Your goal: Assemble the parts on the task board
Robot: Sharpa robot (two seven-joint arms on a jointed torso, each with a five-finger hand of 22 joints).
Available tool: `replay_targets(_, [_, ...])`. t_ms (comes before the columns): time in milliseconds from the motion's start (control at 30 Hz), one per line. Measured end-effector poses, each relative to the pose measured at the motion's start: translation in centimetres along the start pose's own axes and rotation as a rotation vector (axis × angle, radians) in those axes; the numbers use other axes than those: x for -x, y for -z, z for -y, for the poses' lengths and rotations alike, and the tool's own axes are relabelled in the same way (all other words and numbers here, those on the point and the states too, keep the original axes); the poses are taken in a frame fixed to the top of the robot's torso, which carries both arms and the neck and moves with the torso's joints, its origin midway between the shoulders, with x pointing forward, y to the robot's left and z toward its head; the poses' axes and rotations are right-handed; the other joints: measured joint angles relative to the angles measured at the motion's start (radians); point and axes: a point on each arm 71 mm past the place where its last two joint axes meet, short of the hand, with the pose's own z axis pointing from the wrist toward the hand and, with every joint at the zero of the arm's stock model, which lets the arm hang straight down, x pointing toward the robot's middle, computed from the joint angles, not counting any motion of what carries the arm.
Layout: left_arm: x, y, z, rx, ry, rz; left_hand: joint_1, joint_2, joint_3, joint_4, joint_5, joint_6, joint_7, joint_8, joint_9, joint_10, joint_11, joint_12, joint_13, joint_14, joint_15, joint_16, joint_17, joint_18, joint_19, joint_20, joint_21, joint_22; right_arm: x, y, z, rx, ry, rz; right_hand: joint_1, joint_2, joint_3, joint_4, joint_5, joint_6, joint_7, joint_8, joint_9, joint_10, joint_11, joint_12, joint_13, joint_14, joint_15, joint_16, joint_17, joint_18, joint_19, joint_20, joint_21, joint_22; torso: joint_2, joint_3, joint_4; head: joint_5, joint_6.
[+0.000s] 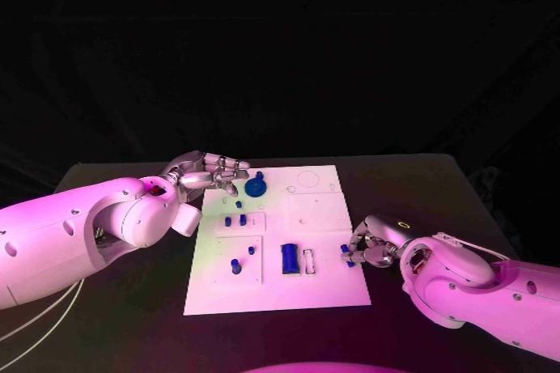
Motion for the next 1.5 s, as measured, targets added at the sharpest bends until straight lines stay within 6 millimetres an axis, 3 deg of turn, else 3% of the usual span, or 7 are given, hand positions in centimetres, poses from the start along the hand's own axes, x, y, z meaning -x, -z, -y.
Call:
replay_targets(533, [0.0, 0.0, 0.0, 0.001, 0.0, -0.003, 0.0, 0.0, 0.0, 0.0, 0.0, 0.0, 0.0, 0.0, 0.0, 0.0, 0.0, 0.0, 0.0, 0.0, 0.0, 0.0, 0.0, 0.0, 0.0, 0.0, 0.0, -0.001, -0.3, -0.3, -1.0, 0.033, 0.091, 0.001, 0.045, -0.045, -0.009, -0.016, -0.012, 0.014, -0.003, -0.011, 0.007, 0.002, -0.002, -0.007, -0.009, 0.0, 0.0, 0.0, 0.001, 0.0, 0.0, 0.0, -0.005, 0.0, -0.001, -0.0012, 0.0005, -0.007, -0.011])
replay_targets(733, [0.0, 0.0, 0.0, 0.001, 0.0, -0.004, 0.0, 0.0, 0.0, 0.0, 0.0, 0.0, 0.0, 0.0, 0.0, 0.0, 0.0, 0.0, 0.0, 0.0, 0.0, 0.0, -0.001, 0.0, 0.0, 0.0, -0.004, -0.001, -0.3, -0.4, -1.5, 0.049, 0.147, 0.008, 0.069, -0.06, -0.002, -0.026, 0.084, 0.017, -0.004, -0.016, 0.007, 0.0, -0.004, -0.011, -0.014, 0.0, 0.0, 0.0, 0.001, 0.0, 0.0, 0.0, -0.005, 0.0, -0.001, -0.0013, 0.0002, -0.012, -0.025])
replay_targets(867, [0.0, 0.0, 0.0, 0.001, 0.0, -0.004, 0.0, 0.0, 0.0, 0.0, 0.0, 0.0, 0.0, 0.0, 0.0, 0.0, 0.0, 0.0, 0.0, 0.0, 0.0, 0.0, -0.001, 0.0, 0.0, 0.0, -0.004, -0.001, -0.4, -0.3, -1.7, 0.054, 0.172, 0.011, 0.086, -0.061, 0.007, -0.03, 0.099, 0.018, -0.003, -0.021, 0.007, -0.002, -0.005, -0.008, -0.012, 0.0, 0.0, 0.0, 0.001, 0.0, 0.0, 0.0, -0.005, 0.0, -0.001, -0.0012, 0.0002, -0.013, -0.04])
replay_targets(1000, [0.0, 0.0, 0.0, 0.002, 0.001, -0.005, 0.0, 0.0, 0.0, 0.0, 0.0, 0.0, 0.0, 0.0, 0.0, -0.004, -0.004, 0.005, 0.0, 0.0, 0.0, 0.0, -0.001, 0.0, 0.0, 0.0, -0.004, -0.001, -0.4, -0.2, -2.1, 0.063, 0.188, 0.015, 0.108, -0.075, 0.067, -0.032, 0.167, 0.018, -0.003, -0.036, 0.007, -0.007, -0.011, -0.019, -0.006, 0.0, 0.0, 0.0, 0.001, 0.0, 0.0, 0.0, -0.005, 0.0, -0.001, -0.0009, 0.0002, -0.013, -0.055])
replay_targets(1333, [0.0, 0.0, 0.0, 0.002, 0.0, -0.007, 0.0, 0.0, 0.0, 0.0, 0.0, 0.0, 0.0, 0.0, 0.0, -0.004, -0.004, 0.005, 0.0, 0.0, 0.0, 0.0, -0.001, 0.0, 0.0, 0.0, -0.004, -0.002, -0.7, 0.2, -2.3, 0.061, 0.169, 0.032, 0.146, -0.113, 0.216, 0.005, 0.223, 0.034, -0.01, -0.032, 0.013, -0.006, -0.014, -0.011, -0.045, 0.0, -0.001, 0.003, 0.0, 0.0, -0.001, -0.001, 0.019, 0.0, -0.001, -0.0009, 0.0003, -0.01, -0.063])
replay_targets(1500, [0.0, 0.0, 0.0, 0.002, -0.001, -0.008, 0.0, 0.0, 0.0, 0.0, 0.0, 0.0, 0.0, 0.0, 0.0, -0.004, -0.004, 0.005, 0.0, 0.0, 0.0, 0.0, -0.001, 0.0, 0.0, 0.0, -0.004, -0.002, -0.8, 0.5, -2.4, 0.051, 0.119, 0.032, 0.157, -0.125, 0.283, 0.035, 0.225, 0.034, -0.01, -0.028, 0.014, 0.003, -0.023, -0.011, -0.067, 0.0, -0.008, 0.004, 0.0, 0.0, 0.0, -0.008, 0.024, -0.001, -0.001, -0.0012, 0.0002, -0.01, -0.065])
